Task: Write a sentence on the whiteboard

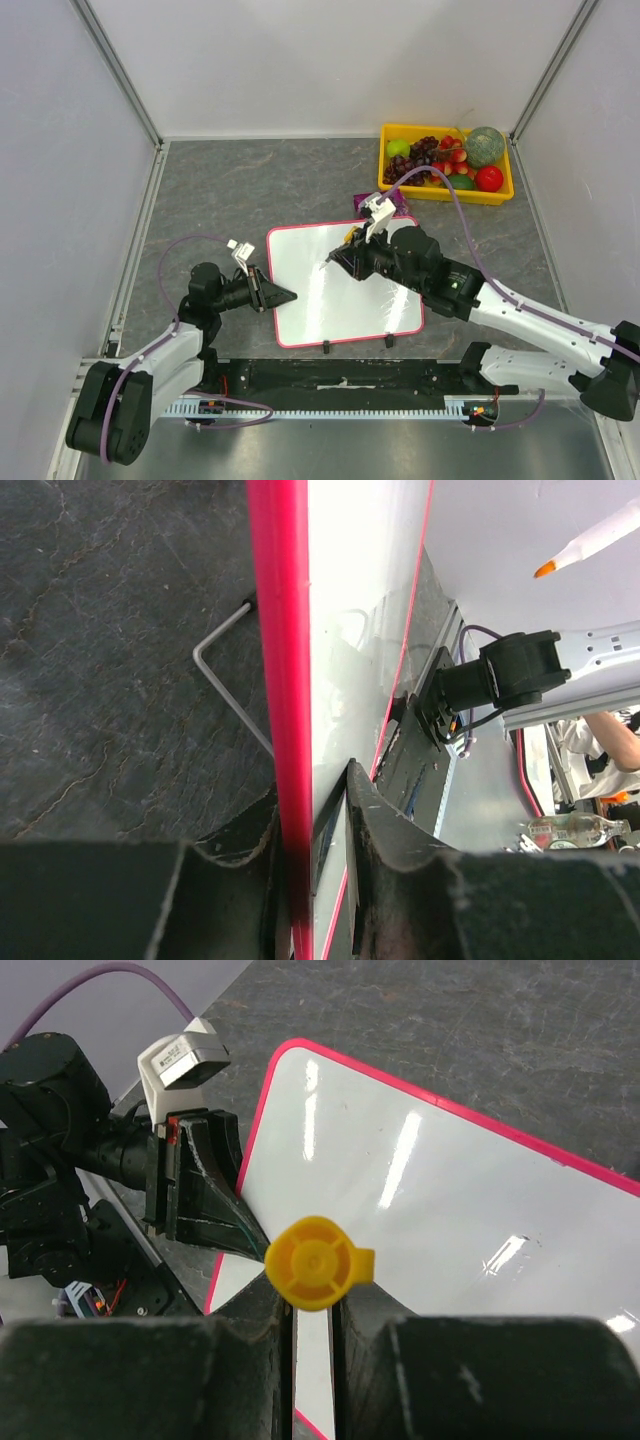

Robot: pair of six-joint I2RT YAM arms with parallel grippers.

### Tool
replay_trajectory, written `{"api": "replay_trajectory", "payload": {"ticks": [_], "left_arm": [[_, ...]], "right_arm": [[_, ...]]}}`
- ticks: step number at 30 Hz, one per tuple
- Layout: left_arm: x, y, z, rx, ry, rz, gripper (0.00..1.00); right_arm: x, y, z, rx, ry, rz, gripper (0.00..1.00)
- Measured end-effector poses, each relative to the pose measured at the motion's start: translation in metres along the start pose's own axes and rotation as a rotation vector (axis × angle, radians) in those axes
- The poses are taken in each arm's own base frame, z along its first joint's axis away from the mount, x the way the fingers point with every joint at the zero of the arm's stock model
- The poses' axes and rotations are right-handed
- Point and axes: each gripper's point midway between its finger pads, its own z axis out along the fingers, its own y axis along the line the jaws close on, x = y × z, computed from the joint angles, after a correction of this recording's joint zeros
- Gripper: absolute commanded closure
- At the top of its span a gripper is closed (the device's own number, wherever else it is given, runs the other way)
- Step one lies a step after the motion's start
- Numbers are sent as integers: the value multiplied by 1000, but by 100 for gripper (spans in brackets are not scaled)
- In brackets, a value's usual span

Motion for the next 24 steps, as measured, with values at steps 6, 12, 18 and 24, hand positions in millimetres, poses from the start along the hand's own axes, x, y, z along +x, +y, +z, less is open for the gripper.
{"api": "replay_trajectory", "payload": {"ticks": [6, 12, 18, 24], "left_arm": [[1, 1, 1, -1, 4, -4, 98], [1, 1, 1, 2, 3, -1, 98], [1, 1, 1, 2, 3, -1, 98], [1, 1, 1, 0, 6, -5, 98]], "right_arm": [[-18, 5, 7, -3, -41, -19, 100], [-36, 13, 24, -14, -76, -37, 100], [-39, 14, 43, -9, -81, -45, 100], [-37, 9, 57, 20, -87, -54, 100]]}}
